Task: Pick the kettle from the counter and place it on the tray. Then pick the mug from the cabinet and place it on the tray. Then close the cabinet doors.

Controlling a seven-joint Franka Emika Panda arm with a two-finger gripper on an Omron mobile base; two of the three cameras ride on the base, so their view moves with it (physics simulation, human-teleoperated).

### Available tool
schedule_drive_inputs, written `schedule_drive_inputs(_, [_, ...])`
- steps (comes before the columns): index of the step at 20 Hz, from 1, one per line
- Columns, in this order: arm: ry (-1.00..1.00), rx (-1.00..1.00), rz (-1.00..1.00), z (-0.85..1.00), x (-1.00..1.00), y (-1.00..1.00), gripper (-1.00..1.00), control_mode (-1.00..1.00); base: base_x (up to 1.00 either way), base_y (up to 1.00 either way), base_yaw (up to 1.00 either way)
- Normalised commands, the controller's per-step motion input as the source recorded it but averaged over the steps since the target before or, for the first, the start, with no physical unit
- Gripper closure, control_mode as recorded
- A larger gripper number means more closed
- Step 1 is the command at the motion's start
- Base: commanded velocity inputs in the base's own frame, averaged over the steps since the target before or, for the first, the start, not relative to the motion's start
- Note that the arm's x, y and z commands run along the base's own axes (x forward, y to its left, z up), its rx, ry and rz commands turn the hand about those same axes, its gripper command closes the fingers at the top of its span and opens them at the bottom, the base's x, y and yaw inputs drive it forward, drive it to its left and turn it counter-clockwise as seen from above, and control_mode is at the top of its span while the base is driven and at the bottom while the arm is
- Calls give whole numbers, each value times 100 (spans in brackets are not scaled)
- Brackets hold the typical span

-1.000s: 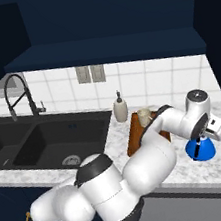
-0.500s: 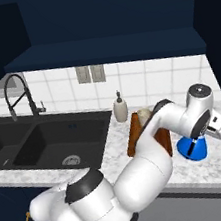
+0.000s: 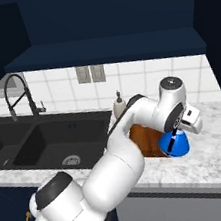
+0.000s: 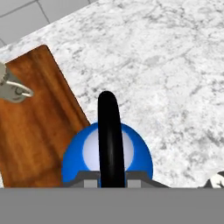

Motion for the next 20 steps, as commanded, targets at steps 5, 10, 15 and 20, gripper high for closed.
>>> schedule_drive_inputs(5, [11, -1, 0, 6, 19, 68, 100, -100, 0, 0, 0])
schedule_drive_inputs(10, [18, 0, 0, 0, 43, 43, 100, -100, 0, 0, 0])
schedule_drive_inputs(15, [10, 0, 0, 0, 47, 12, 100, -100, 0, 0, 0])
schedule_drive_inputs(20, [4, 0, 0, 0, 38, 10, 100, -100, 0, 0, 0])
